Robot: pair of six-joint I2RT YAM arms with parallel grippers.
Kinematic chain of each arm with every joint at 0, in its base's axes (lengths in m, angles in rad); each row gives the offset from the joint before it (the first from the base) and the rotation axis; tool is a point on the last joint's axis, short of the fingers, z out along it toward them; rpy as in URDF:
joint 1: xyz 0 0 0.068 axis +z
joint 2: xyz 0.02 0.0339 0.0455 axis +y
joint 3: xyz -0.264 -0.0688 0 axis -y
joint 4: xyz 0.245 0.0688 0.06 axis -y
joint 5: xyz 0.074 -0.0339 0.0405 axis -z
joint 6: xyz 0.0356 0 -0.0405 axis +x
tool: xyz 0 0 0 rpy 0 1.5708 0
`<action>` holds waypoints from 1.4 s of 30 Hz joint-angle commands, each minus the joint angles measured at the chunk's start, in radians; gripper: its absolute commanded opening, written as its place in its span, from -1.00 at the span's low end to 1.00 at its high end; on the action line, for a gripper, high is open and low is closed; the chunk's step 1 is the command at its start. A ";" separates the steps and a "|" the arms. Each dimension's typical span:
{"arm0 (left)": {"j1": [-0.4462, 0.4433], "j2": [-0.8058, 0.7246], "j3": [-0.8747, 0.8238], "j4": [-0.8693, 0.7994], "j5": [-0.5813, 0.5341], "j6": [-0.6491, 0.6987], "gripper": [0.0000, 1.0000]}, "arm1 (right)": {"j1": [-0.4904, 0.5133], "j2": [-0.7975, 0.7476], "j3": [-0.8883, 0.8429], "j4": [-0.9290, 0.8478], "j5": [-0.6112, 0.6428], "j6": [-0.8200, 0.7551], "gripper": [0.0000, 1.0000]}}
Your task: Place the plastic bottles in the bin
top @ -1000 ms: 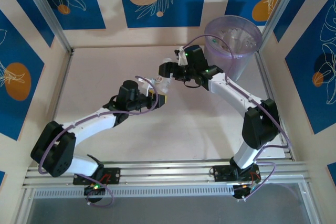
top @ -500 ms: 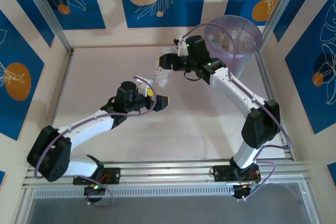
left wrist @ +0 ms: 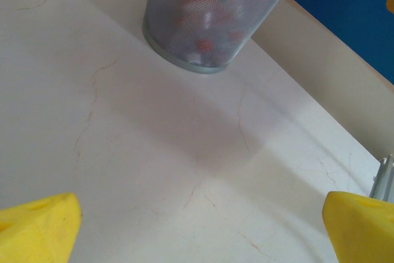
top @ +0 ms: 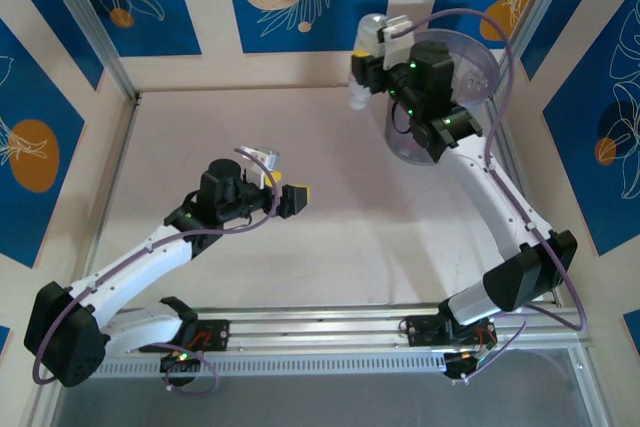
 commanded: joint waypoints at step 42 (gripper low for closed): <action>-0.008 0.046 -0.014 -0.072 -0.114 -0.056 1.00 | -0.464 0.442 0.256 -0.217 -0.216 0.411 0.05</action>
